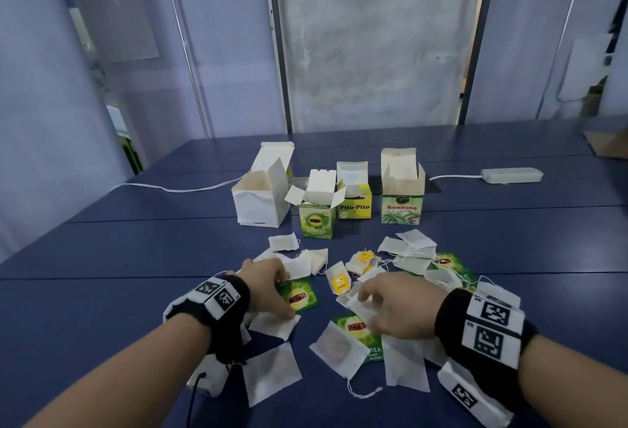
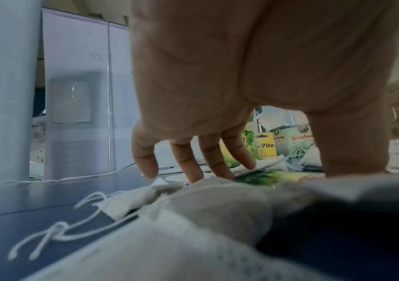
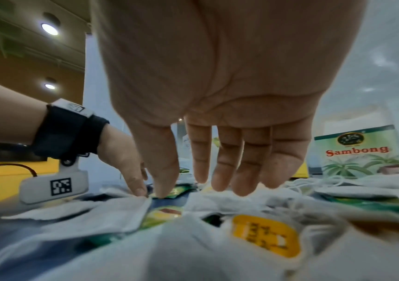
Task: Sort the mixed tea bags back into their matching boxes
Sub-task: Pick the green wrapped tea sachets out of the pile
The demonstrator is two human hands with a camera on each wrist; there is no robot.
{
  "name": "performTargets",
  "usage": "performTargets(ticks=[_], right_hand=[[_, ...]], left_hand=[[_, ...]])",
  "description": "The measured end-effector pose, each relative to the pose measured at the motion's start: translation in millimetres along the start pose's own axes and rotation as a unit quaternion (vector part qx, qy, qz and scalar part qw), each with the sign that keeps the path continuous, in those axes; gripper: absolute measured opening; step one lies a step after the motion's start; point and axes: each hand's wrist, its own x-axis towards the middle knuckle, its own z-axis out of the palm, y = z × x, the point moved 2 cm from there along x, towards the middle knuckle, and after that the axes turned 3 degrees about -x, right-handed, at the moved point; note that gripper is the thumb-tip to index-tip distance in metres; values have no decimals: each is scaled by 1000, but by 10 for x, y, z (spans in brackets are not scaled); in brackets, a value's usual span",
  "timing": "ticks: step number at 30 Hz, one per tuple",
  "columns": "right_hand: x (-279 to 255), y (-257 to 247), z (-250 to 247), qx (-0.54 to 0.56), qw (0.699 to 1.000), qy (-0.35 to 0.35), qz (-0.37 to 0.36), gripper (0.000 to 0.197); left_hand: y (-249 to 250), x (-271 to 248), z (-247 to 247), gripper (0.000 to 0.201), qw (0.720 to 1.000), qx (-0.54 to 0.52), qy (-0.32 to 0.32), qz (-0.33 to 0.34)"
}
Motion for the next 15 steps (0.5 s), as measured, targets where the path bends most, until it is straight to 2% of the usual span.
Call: performTargets(ticks=[4, 8, 13, 15], right_hand=[[14, -107, 47, -21, 998, -55, -19, 63], [57, -90, 28, -16, 999, -45, -2, 61], [63, -4, -29, 15, 999, -43, 25, 54], [67, 7, -49, 6, 999, -33, 25, 54]], left_hand=[[36, -29, -15, 71, 999, -34, -4, 8], [40, -56, -26, 73, 996, -76, 2, 42], [22, -42, -77, 32, 981, -165, 3, 106], [-5, -40, -101, 23, 973, -200, -19, 115]])
